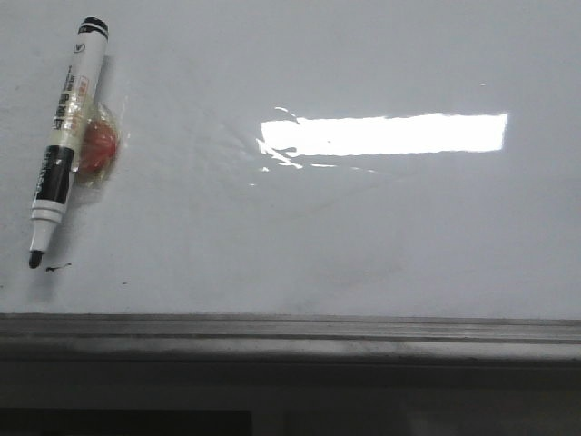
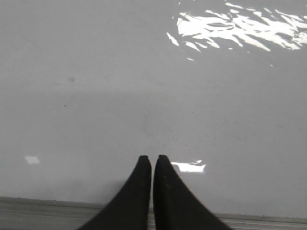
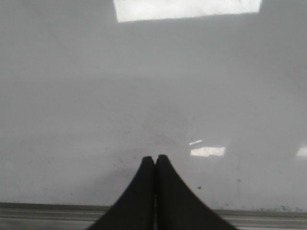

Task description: Write number 6 on whiteboard

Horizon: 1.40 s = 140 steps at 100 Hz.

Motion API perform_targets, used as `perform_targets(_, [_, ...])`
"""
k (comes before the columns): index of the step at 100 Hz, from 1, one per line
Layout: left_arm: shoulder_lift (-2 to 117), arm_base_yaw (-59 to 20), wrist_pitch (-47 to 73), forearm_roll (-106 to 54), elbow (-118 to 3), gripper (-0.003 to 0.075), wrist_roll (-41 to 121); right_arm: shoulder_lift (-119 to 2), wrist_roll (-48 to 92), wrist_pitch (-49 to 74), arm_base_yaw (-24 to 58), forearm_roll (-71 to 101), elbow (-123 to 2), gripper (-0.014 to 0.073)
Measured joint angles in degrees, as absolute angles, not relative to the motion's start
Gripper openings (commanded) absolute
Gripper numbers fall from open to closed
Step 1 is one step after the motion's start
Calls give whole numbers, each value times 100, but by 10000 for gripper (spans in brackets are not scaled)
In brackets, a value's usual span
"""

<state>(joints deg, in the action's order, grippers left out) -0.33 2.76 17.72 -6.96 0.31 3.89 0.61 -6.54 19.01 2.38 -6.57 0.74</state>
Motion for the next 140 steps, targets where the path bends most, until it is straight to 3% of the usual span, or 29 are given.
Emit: perform_targets(140, [-33, 276, 1760, -616, 31, -19, 389, 61, -654, 1901, 238, -657, 74, -64])
